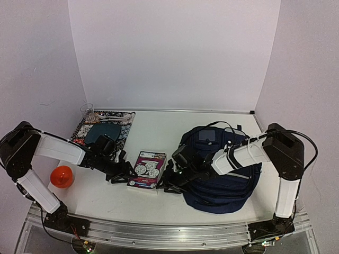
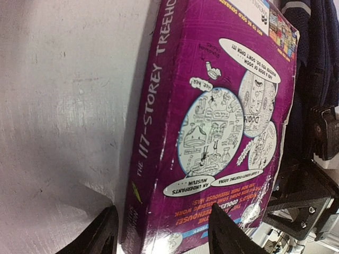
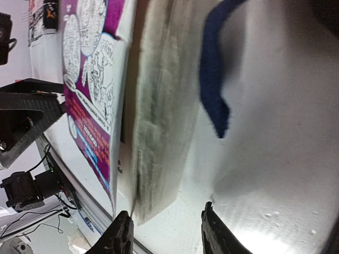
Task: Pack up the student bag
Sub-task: Pick up the book from the center of the board.
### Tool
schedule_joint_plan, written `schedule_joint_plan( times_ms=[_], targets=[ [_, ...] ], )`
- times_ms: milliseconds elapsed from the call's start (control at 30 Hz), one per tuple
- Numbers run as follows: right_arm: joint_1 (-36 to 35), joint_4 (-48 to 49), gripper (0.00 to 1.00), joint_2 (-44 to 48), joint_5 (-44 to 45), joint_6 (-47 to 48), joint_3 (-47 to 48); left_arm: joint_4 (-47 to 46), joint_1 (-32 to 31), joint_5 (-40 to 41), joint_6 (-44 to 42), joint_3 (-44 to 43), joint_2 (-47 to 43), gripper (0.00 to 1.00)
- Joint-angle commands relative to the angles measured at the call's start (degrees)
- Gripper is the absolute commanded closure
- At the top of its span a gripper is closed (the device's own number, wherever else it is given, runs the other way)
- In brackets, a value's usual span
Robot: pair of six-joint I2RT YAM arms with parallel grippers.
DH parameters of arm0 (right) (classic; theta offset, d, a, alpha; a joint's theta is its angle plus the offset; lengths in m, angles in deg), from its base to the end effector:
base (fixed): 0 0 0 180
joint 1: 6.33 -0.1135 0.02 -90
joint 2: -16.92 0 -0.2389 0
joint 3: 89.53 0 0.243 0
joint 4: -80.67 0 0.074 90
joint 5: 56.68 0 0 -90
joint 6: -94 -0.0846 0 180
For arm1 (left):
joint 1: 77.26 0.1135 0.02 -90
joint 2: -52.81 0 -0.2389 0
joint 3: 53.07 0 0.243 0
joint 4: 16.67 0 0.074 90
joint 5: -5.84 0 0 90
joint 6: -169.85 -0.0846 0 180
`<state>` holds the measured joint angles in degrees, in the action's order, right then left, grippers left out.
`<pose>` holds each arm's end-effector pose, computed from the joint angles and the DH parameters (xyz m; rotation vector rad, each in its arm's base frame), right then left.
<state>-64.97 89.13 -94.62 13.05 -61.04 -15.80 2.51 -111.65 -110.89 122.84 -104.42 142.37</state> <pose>0.2005 0.3853 0.1116 -0.1220 2.5216 1.5067 0.2176 -0.1950 0.0761 -0.0159 2.8088 -1.0320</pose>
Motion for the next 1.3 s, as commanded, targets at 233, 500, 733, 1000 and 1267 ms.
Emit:
schedule_joint_plan(
  times_ms=[233,500,733,1000,1267],
  targets=[
    [-0.7,4.3,0.46,4.3,1.1,-3.7,-6.3,-4.6,-1.9,0.3,4.8,2.5,-1.8,0.43],
    [-0.7,4.3,0.37,6.9,2.0,-3.4,-7.6,-4.6,-1.9,0.8,4.6,2.6,-1.9,0.44],
    [-0.6,4.7,0.36,5.2,0.9,-3.4,-4.4,-4.6,-1.9,0.4,4.7,2.8,-2.1,0.46],
    [-0.7,7.6,0.36,-1.1,-0.4,-6.6,-0.9,-4.7,-2.3,-0.4,6.1,3.2,-2.8,0.46],
    [-1.5,12.4,0.42,-6.4,-1.9,-10.2,0.4,-10.4,-3.6,-2.9,10.2,4.6,-1.3,0.47]
  ],
)
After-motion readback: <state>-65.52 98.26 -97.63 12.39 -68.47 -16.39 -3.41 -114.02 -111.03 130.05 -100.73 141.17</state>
